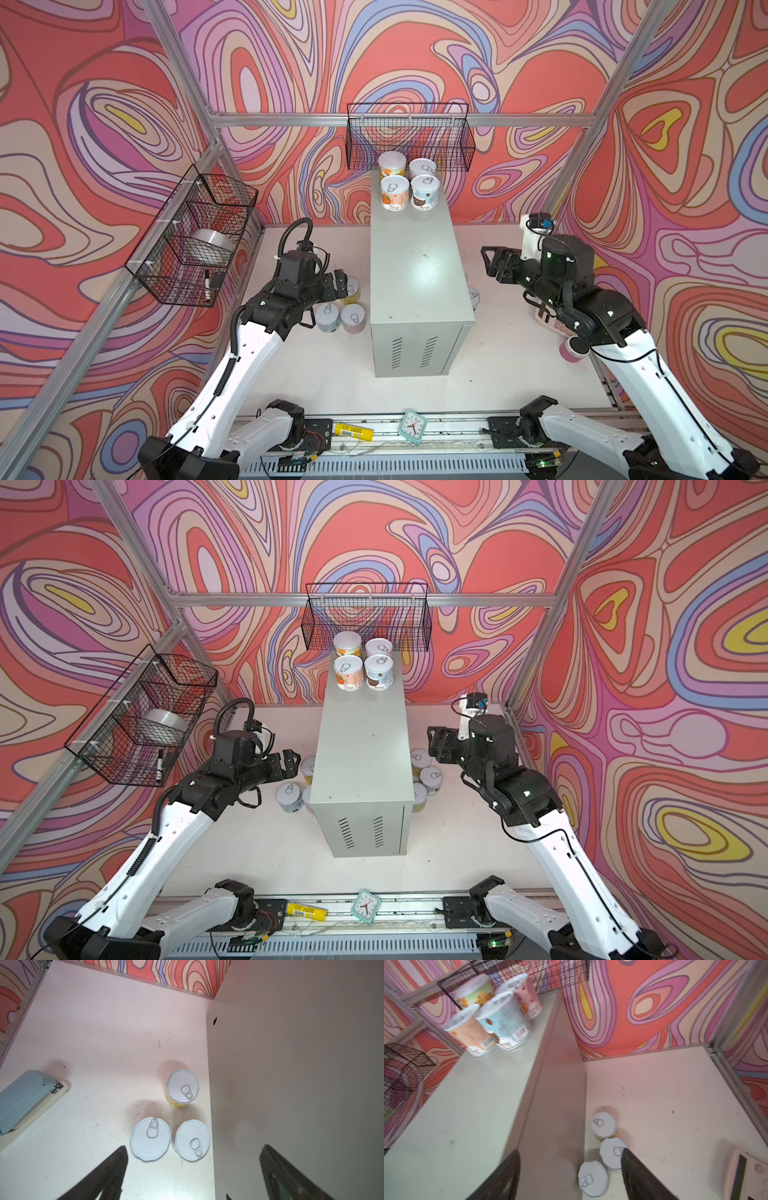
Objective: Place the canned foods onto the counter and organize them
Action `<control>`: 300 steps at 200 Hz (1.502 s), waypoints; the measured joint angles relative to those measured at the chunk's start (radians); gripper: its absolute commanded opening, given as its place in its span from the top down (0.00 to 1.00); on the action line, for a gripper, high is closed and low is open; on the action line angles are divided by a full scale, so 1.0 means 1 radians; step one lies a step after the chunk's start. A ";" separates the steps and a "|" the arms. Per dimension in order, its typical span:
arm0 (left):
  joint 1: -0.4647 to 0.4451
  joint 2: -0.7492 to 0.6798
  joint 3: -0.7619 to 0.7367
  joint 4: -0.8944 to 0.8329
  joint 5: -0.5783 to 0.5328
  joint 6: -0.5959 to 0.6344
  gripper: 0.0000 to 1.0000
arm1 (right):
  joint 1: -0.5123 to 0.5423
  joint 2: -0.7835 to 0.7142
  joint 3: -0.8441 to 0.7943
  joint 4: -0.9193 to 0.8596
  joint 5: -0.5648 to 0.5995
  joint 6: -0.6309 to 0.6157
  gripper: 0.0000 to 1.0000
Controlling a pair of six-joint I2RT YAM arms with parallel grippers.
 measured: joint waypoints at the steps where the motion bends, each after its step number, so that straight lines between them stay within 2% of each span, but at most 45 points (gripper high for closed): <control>1: 0.000 -0.001 -0.002 0.000 0.000 0.000 0.01 | -0.003 -0.003 -0.006 -0.001 0.000 0.002 0.20; 111: -0.004 -0.033 -0.119 0.013 -0.002 -0.014 0.03 | -0.098 -0.078 -0.308 -0.035 -0.047 0.076 0.14; 189: -0.076 -0.066 -0.189 0.021 -0.033 -0.024 0.03 | -0.098 -0.063 -0.501 0.036 -0.144 0.136 0.11; 300: -0.087 -0.069 -0.233 0.031 -0.092 -0.066 0.04 | -0.098 0.061 -0.571 0.222 -0.231 0.195 0.08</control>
